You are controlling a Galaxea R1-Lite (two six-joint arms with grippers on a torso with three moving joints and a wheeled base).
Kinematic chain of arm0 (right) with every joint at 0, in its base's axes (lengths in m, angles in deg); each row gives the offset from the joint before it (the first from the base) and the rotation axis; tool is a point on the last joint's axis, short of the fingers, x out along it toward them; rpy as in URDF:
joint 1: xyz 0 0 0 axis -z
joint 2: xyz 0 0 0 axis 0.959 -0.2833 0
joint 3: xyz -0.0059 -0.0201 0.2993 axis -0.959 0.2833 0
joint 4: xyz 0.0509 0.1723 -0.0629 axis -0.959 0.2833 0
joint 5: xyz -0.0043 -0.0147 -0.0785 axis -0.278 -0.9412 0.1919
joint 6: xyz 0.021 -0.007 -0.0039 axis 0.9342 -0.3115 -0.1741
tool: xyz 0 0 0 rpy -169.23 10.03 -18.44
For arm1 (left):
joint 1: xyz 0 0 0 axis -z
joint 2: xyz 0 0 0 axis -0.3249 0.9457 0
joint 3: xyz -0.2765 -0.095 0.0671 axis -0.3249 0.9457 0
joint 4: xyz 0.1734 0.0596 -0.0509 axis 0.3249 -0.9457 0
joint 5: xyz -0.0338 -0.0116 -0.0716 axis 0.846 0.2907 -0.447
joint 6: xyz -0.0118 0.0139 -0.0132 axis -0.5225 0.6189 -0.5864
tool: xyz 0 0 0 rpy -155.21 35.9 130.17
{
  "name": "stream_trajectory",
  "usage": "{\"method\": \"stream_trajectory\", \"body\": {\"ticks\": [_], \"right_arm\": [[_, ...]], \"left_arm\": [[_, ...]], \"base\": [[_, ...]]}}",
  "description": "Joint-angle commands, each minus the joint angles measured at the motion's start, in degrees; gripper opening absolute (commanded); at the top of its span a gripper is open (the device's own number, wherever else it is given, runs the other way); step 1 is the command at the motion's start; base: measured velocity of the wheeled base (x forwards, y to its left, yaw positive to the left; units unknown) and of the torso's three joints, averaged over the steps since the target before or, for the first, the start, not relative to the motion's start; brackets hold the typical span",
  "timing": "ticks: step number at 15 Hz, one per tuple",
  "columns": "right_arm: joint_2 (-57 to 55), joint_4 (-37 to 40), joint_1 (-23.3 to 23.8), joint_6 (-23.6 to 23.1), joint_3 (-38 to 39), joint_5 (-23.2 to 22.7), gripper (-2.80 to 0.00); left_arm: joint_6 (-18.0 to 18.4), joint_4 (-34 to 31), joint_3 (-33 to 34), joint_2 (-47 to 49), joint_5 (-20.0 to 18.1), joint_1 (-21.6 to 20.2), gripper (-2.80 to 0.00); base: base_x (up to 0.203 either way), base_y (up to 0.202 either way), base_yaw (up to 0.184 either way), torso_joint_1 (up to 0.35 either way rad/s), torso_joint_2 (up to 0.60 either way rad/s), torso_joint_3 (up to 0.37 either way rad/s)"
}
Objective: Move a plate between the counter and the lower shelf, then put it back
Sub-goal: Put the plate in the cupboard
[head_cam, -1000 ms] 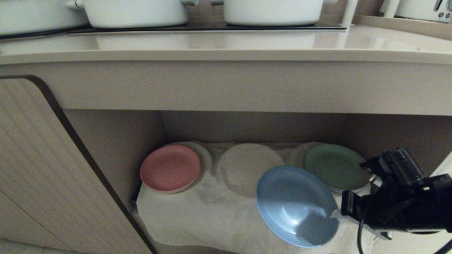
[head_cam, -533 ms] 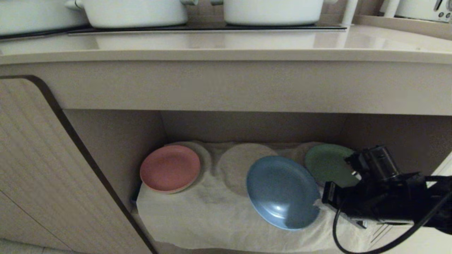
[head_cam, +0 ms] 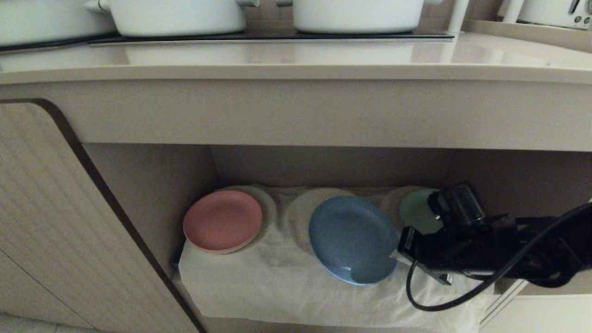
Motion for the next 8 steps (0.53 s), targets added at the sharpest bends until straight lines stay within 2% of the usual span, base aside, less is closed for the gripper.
{"method": "stream_trajectory", "body": {"ticks": [1,3,8], "right_arm": [[-2.4,0.0,0.0,0.3,-1.4,1.4,-2.8],[-4.4,1.6,0.0,0.3,-3.3,4.4,-2.8],[-7.5,3.9,0.0,0.5,-8.1,4.8,-2.8]], "left_arm": [[0.0,0.0,0.0,0.0,0.0,0.0,-2.8],[0.0,0.0,0.0,0.0,0.0,0.0,-2.8],[0.0,0.0,0.0,0.0,0.0,0.0,-2.8]], "base": [[0.0,0.0,0.0,0.0,0.0,0.0],[0.0,0.0,0.0,0.0,0.0,0.0],[0.0,0.0,0.0,0.0,0.0,0.0]]}}
